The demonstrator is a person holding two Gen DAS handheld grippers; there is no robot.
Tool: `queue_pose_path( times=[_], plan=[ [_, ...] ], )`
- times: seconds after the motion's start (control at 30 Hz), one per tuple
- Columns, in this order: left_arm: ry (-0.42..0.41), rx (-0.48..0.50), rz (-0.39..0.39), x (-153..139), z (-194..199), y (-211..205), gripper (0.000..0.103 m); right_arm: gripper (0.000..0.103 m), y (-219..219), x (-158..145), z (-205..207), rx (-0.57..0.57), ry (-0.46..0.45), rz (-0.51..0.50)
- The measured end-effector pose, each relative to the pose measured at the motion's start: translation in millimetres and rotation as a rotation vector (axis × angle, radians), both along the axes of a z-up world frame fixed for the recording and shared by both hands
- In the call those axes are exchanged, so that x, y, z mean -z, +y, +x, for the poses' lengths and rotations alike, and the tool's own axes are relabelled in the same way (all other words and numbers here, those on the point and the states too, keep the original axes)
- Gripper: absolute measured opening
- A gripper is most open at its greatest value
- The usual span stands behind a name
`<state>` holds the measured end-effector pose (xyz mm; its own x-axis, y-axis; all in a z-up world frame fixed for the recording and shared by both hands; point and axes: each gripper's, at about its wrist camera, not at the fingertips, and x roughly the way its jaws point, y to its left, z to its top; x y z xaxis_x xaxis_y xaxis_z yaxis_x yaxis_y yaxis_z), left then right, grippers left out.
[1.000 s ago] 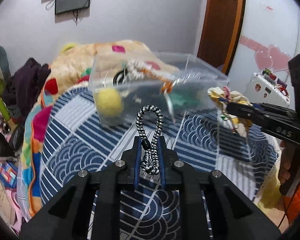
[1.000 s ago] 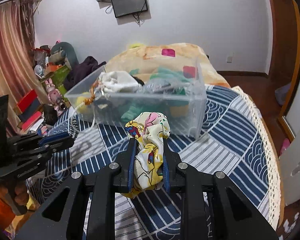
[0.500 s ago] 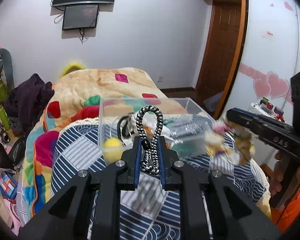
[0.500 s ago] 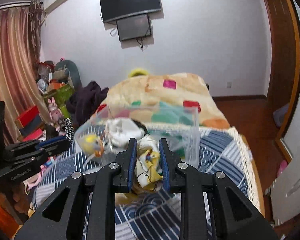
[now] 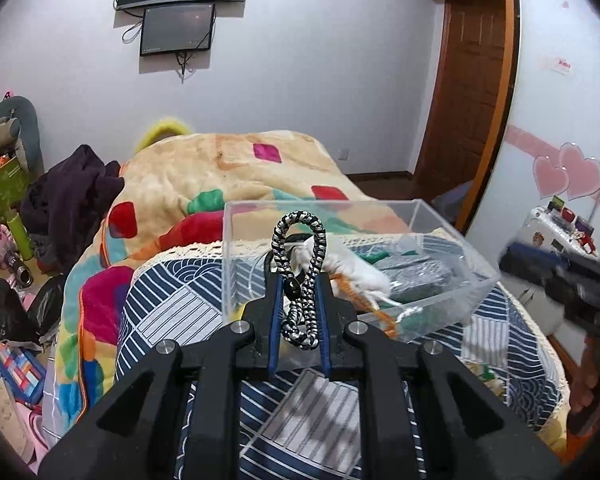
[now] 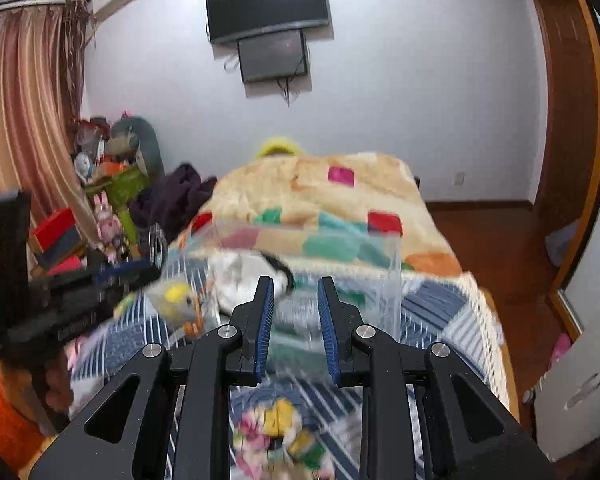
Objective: Organize soft objects
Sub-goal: 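Carry the hair tie and scrunchie over the clear box with both grippers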
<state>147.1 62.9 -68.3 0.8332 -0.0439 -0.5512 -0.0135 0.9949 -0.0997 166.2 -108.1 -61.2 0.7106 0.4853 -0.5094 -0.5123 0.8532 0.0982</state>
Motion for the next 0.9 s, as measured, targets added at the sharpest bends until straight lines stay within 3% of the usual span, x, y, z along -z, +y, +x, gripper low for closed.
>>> queue_pose_path(
  times=[0.07,0.13,0.2,0.4,0.57,0.67,0.73,0.9],
  plan=[
    [0.014,-0.006,0.001,3.9,4.2,2.5,0.015,0.034,-2.5,11.6,-0.8,-0.006,0.046,-0.013],
    [0.025,-0.009,0.000,6.7,8.5,4.3,0.015,0.053,-6.0,27.8,-3.2,-0.011,0.097,-0.023],
    [0.034,-0.015,0.001,8.5,13.6,5.4,0.015,0.059,-7.8,41.7,-5.6,-0.017,0.136,-0.040],
    [0.069,-0.015,-0.028,14.6,31.8,10.3,0.015,0.059,1.0,88.6,-3.4,-0.093,0.322,-0.106],
    [0.103,-0.017,-0.053,22.0,42.7,10.9,0.015,0.060,4.7,88.0,-12.9,-0.100,0.288,-0.131],
    [0.107,-0.014,-0.056,23.1,45.2,11.0,0.015,0.041,9.6,89.3,-18.4,-0.100,0.248,-0.173],
    [0.111,-0.008,-0.049,24.6,47.2,9.1,0.015,0.019,12.0,87.4,-18.0,-0.121,0.245,-0.168],
    [0.115,0.001,-0.040,26.5,49.0,7.5,0.022,0.012,12.7,76.8,-23.3,-0.107,0.193,-0.162]
  ],
)
